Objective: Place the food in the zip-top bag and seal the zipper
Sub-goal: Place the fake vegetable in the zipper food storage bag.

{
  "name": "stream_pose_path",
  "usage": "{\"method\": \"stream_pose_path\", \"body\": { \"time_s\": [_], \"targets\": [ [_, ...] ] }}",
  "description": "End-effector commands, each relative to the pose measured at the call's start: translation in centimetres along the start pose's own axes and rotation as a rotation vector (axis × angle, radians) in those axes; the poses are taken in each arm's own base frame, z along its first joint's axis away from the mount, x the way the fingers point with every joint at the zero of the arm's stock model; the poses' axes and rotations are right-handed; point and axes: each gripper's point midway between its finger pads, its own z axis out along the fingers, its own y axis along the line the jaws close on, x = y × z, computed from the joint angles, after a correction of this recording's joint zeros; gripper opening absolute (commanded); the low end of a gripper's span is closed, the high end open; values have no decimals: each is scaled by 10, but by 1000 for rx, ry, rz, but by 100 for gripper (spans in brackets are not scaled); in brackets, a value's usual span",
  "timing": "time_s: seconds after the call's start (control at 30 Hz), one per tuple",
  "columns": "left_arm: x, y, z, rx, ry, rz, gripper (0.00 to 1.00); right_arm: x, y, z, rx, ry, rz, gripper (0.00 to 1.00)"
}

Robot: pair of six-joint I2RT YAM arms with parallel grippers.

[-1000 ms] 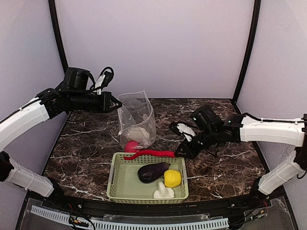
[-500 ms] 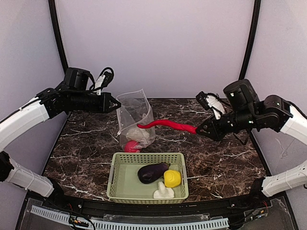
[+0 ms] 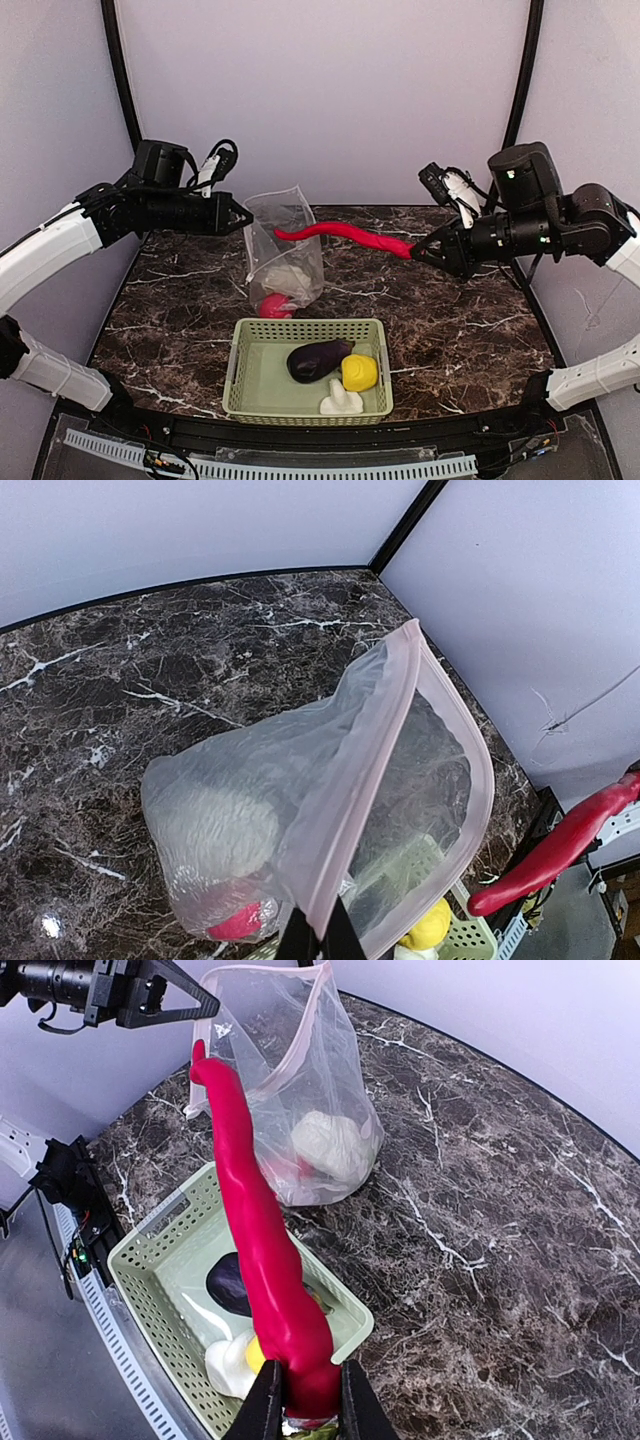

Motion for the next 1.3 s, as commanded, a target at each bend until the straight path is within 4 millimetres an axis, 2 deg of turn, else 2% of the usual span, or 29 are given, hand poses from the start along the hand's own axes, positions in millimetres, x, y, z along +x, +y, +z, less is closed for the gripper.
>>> {"method": "stream_pose_path", "body": {
  "time_s": [0.0,0.13,0.17,0.27,0.4,0.53,0.7,0.9,1.1,1.27],
  "targets": [
    [-3,-10,-3,19,-3,26,1,-22,9,-10,-34,-73,10,9],
    [1,-22,2,46,16,51,1,-20,-4,-1,48,-38,14,9],
    [5,-31,6,65,26,74,1,-15,-14,9,114,9,16,9],
    [7,-41,8,83,35,95,1,-11,-27,18,203,72,20,9],
    [11,-56,13,108,51,116,1,-13,-41,26,313,126,32,9],
    [17,-72,22,140,75,133,1,-20,-47,32,372,147,36,9],
    [26,-85,42,172,113,140,1,-30,-39,51,381,168,24,9],
    [25,-92,55,188,119,135,1,-43,-15,76,326,177,10,10],
    [24,-100,62,218,119,124,1,-56,2,101,286,183,52,11],
    [22,-109,62,240,102,128,1,-55,6,122,309,237,91,11]
  ]
}}
